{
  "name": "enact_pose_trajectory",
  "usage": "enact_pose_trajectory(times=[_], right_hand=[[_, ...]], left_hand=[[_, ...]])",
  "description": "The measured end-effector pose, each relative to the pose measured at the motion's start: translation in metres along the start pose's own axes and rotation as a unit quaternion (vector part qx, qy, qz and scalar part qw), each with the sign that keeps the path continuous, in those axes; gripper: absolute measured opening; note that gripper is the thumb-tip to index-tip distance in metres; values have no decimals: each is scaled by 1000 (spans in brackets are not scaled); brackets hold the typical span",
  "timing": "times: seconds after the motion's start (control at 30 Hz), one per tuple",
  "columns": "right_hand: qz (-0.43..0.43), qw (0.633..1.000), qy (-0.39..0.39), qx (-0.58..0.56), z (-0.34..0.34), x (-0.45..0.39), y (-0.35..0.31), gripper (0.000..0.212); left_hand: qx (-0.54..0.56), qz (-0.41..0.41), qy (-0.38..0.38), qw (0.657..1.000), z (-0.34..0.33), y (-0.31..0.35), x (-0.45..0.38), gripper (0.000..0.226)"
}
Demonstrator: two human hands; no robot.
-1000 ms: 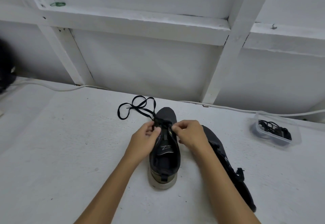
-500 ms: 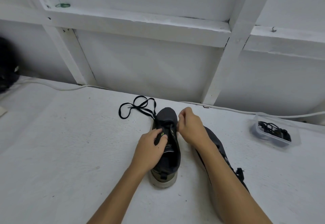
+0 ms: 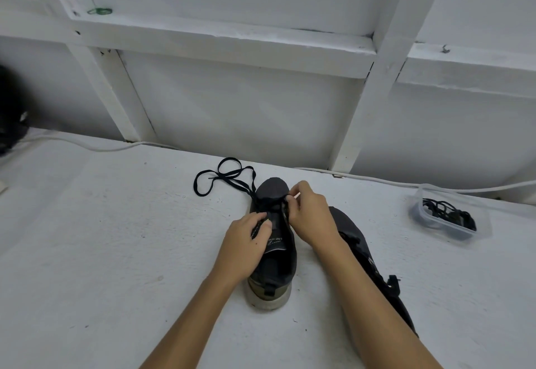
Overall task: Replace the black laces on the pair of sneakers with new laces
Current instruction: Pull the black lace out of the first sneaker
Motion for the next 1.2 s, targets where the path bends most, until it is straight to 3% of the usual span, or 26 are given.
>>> enact_pose_trajectory(times=[0.13,0.37,0.53,0.6,0.77,0.9,1.07,1.2], right_hand=[[-90,993,-18,-73,-5,4,13,16],[-23,999,20,-20,1,-2,5,12],[-150,972,-22,-181,-3,1,22,19],[-156,965,-54,-203,-8,6,27,23],[-48,998,-4,-45,-5,4,16,8],[-106,974,122,-157,12,-3,20,10],[-183,967,-26,-173,-13,6,27,32],[-74,994,38,-64,-5,4,20,16]], left_hand=[[3,3,-3,1000,1,-3,-1,38],[-6,0,-1,1000,3,-1,0,36],[4,2,3,1000,4,-2,0,36],[7,-1,7,1000,4,-1,0,35],[7,0,4,1000,3,-1,0,36],[12,3,-2,1000,3,-4,0,36],[10,1,4,1000,2,-4,-2,36],[7,-2,6,1000,2,-4,-1,35]])
Point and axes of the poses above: each hand's wrist, its own x-axis away from the middle knuckle, its own z-axis out of the back of the hand, y = z × x, the point moved 5 cm from there along -x, towards the middle knuckle, and after that the axes turned 2 degrees about -x, right-handed, at the moved point
